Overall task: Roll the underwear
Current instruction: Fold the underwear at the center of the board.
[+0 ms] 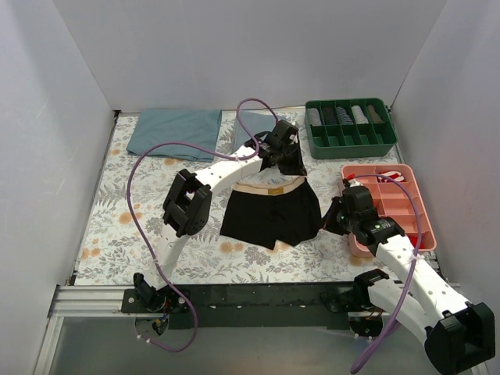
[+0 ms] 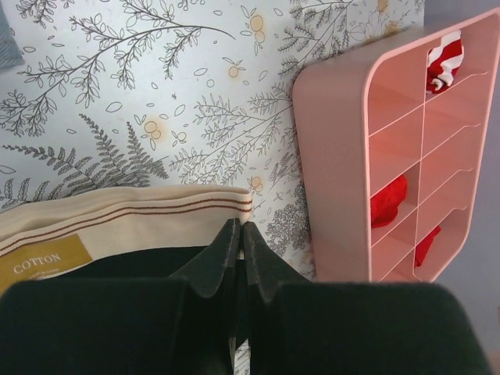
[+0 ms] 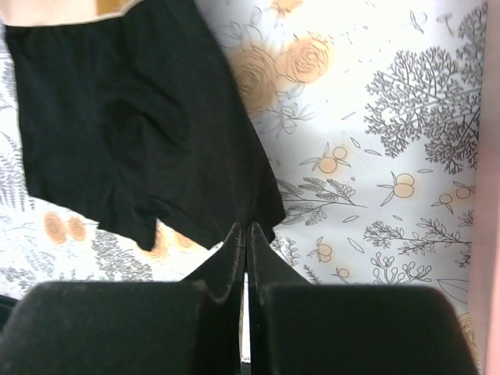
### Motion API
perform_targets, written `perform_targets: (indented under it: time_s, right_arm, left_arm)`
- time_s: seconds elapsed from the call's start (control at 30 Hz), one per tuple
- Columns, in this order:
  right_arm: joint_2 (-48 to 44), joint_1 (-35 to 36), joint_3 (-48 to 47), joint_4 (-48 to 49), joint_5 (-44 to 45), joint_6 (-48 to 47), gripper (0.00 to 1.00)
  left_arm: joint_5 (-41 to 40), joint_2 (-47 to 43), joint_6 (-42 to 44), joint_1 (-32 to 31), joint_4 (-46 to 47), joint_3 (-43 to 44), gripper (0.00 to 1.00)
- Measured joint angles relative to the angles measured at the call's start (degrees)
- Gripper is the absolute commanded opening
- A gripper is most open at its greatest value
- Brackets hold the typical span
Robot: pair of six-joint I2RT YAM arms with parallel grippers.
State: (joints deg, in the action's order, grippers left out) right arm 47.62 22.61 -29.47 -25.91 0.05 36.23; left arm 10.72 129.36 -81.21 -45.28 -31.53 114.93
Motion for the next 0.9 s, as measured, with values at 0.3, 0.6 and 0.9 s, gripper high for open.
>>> perform_targets:
  time_s: [0.3, 0.6, 0.9]
  right_arm:
    - [1.9, 1.5, -5.6, -2.8, -1.7, -1.9, 0.01]
    - [8.2, 10.8, -11.3, -3.0, -1.5, -1.1, 0.01]
    - [17.1, 20.9, -18.6, -1.7, 1.2, 2.3, 0.01]
  left_arm:
    - [2.0, -0.8, -0.4, 1.3, 4.5, -7.0, 0.00]
    - [4.9, -7.9, -0.7, 5.9, 9.0, -17.0, 0.00]
    - [8.6, -19.3, -0.5, 11.7, 14.6, -28.5, 0.00]
